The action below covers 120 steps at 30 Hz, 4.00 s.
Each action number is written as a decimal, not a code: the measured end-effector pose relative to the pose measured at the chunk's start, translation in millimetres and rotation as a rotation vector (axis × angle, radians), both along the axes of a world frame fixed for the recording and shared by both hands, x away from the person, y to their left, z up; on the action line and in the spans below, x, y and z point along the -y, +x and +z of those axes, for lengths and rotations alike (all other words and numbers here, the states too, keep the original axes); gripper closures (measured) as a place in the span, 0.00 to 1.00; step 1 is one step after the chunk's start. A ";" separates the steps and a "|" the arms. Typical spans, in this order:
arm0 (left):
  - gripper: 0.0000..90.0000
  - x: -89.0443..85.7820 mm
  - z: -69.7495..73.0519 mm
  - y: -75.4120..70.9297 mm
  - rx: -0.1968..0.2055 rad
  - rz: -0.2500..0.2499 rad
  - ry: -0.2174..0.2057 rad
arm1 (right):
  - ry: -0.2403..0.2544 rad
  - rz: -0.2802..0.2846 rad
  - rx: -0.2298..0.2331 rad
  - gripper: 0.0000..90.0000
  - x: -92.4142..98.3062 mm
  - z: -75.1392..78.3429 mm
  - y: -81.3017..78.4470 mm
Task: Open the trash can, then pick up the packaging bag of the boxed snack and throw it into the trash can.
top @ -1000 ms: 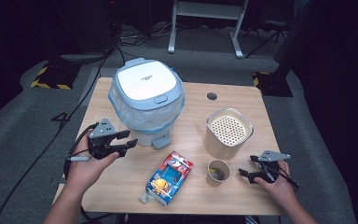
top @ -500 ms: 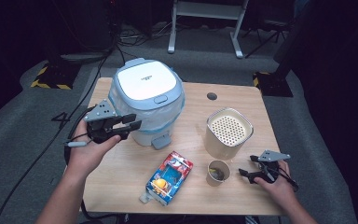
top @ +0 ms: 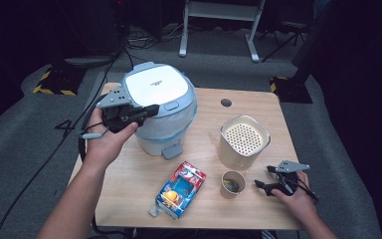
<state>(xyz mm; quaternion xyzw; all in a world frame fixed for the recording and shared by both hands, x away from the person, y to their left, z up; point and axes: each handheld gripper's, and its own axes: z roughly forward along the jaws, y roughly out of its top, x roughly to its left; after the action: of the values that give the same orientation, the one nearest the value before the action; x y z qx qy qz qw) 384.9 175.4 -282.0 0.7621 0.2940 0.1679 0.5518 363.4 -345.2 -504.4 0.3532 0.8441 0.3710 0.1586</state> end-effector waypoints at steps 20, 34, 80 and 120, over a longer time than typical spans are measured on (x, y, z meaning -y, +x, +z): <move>1.00 30.5 -3.8 33.3 -0.075 0.034 0.082 | 0.000 0.000 0.000 0.19 0.0 0.0 0.0; 1.00 36.8 -1.1 33.5 -0.082 0.038 0.129 | 0.000 0.000 0.000 0.19 0.0 0.0 0.0; 0.63 34.0 -31.7 -24.7 -0.064 -0.080 0.036 | 0.002 0.004 0.000 0.19 0.3 -0.1 0.1; 0.84 49.0 -192.9 -37.2 -0.467 -0.016 0.117 | 0.002 0.004 0.000 0.19 0.2 -0.1 0.1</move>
<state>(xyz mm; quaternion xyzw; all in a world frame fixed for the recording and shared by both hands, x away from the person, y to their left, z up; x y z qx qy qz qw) 347.7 126.3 -474.9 0.8132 0.3975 -0.0005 0.4250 363.5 -345.4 -504.5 0.3519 0.8443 0.3722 0.1574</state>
